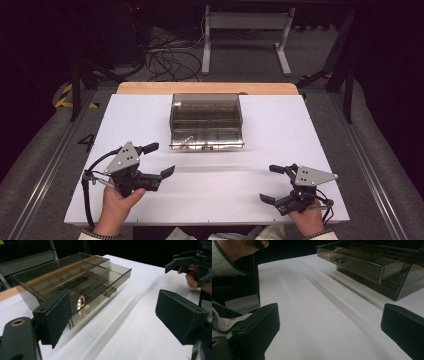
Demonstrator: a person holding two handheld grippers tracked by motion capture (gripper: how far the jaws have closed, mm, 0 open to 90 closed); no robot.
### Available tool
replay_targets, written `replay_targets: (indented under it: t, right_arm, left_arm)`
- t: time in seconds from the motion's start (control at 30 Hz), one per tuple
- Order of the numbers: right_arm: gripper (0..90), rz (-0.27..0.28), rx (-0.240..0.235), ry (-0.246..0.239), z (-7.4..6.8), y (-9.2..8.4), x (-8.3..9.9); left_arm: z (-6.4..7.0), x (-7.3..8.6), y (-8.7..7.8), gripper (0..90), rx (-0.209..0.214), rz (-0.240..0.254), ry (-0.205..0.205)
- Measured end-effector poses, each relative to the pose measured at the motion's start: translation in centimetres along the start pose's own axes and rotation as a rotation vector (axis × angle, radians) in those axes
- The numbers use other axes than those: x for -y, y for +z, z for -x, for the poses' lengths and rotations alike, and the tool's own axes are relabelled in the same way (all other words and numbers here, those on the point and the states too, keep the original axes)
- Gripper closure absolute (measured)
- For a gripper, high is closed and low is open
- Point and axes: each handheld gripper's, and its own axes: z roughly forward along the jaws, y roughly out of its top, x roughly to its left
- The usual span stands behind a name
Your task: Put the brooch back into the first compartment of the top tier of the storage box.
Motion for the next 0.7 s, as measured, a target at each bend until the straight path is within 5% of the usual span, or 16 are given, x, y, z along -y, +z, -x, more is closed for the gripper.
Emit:
replay_targets:
  t: [0.4,0.7]
  right_arm:
    - [2.8,-0.002,0.004,0.006,0.1,0.0,0.1]
    - [2.8,0.002,0.005,0.008,0.2,-0.1,0.1]
  left_arm:
    - [-0.1,3.3,-1.9,15.2,-0.048,0.026,-0.050]
    - [0.2,5.5,-1.7,15.0,-0.065,-0.008,-0.021]
